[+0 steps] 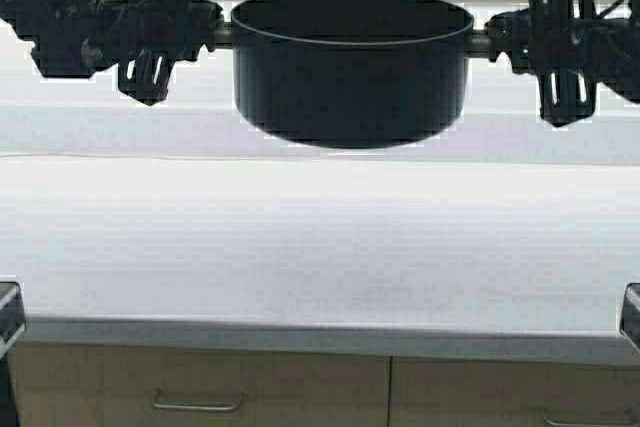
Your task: Open the cabinet, put the pot inside, then close it
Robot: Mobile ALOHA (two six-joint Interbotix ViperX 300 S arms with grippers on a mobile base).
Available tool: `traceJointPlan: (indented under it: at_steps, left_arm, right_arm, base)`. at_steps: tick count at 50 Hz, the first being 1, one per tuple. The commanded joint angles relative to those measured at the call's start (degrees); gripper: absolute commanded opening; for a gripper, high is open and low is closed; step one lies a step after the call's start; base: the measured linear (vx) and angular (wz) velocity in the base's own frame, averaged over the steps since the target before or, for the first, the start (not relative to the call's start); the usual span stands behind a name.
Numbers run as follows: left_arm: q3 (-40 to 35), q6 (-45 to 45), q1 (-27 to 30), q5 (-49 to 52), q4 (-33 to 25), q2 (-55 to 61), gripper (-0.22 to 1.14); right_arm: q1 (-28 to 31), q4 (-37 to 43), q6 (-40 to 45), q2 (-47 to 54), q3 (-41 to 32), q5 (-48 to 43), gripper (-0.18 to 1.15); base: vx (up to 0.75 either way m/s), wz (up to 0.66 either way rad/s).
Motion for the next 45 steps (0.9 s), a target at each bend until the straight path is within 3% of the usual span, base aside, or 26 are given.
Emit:
traceJointPlan:
  at_steps: [1,25,45]
  left_arm:
    - [-2.5,0.8,-2.5,6.1,0.4,-6.5,0.04]
    - [-11.5,4.0,-2.5,28.7,-1.0,-18.9,0.04]
    - [-13.8,4.2,-2.5,32.9,-1.1,-20.5,0.04]
  right_arm:
    - [3.7,-0.6,-0.6,-11.3,-3.2,11.3,0.08]
    - [3.7,0.7,-0.4,-30.8,-10.5,38.5,0.08]
    - [3.7,2.2,-0.9,-32.2,-12.0,42.0,0.08]
  base:
    - [-0.01,0.0]
    - [0.0,0.0]
    - [0.01,0.0]
